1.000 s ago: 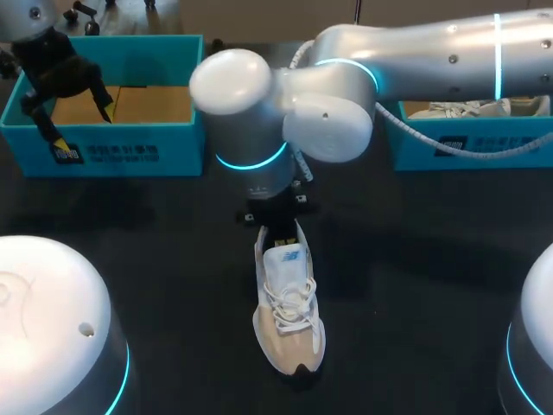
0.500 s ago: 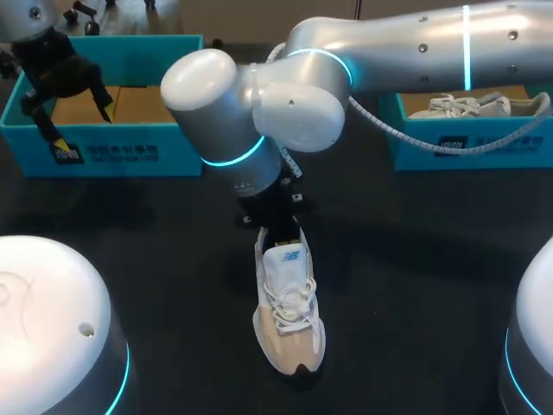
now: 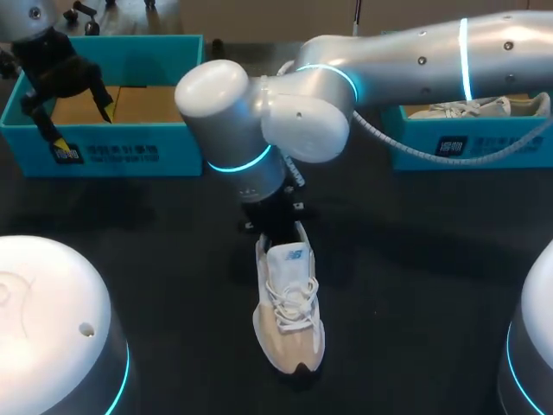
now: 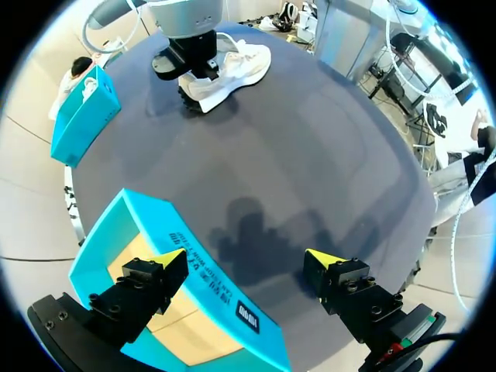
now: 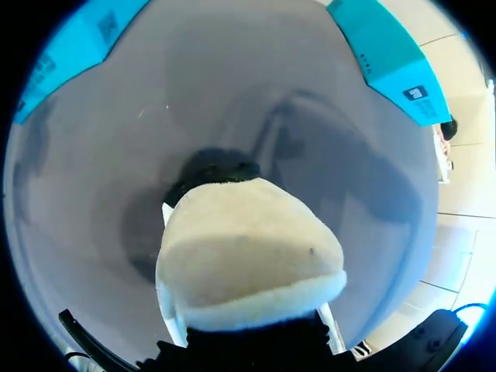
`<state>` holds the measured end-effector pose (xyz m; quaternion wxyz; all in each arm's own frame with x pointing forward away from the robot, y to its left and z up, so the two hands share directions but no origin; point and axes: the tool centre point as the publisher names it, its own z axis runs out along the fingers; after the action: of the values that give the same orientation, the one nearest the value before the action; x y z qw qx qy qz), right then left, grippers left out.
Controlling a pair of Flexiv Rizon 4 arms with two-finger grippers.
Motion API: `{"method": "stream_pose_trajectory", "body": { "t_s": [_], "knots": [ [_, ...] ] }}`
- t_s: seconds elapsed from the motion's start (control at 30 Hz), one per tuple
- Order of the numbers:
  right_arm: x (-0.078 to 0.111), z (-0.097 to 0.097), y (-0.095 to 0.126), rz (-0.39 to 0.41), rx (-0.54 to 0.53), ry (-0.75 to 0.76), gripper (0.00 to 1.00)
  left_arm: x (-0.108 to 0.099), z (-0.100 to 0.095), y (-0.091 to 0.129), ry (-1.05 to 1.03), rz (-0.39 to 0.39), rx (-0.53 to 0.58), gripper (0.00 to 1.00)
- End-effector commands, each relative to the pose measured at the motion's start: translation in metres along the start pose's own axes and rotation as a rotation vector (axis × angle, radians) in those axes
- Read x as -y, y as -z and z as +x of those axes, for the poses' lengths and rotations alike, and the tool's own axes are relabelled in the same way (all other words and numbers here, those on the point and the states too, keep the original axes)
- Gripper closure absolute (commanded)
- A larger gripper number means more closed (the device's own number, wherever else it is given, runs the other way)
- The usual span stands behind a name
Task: Take the shoe out of the shoebox, open the shoe tongue, remove and reinsert the insole, then place the shoe into the shoebox
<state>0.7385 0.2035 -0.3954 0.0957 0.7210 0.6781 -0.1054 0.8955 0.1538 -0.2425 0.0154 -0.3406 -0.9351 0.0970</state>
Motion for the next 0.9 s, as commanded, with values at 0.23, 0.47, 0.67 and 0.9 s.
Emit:
{"method": "stream_pose_trajectory", "body": {
  "t_s": [0.23,0.47,0.67,0.9],
  "knots": [
    [0.002,-0.007,0.031,-0.072,-0.077,0.036,1.00,0.000,0.000,0.000,-0.001,-0.002,-0.001,0.00],
    [-0.002,0.011,0.014,-0.030,-0.187,0.062,1.00,0.000,0.000,0.000,-0.001,-0.002,-0.001,0.00],
    [-0.004,0.017,-0.007,0.022,-0.268,0.060,1.00,0.000,0.000,0.000,-0.001,-0.002,-0.001,0.00],
    [-0.001,0.026,-0.005,0.036,-0.282,0.063,1.00,0.000,0.000,0.000,-0.001,-0.002,-0.001,0.00]
  ]
}}
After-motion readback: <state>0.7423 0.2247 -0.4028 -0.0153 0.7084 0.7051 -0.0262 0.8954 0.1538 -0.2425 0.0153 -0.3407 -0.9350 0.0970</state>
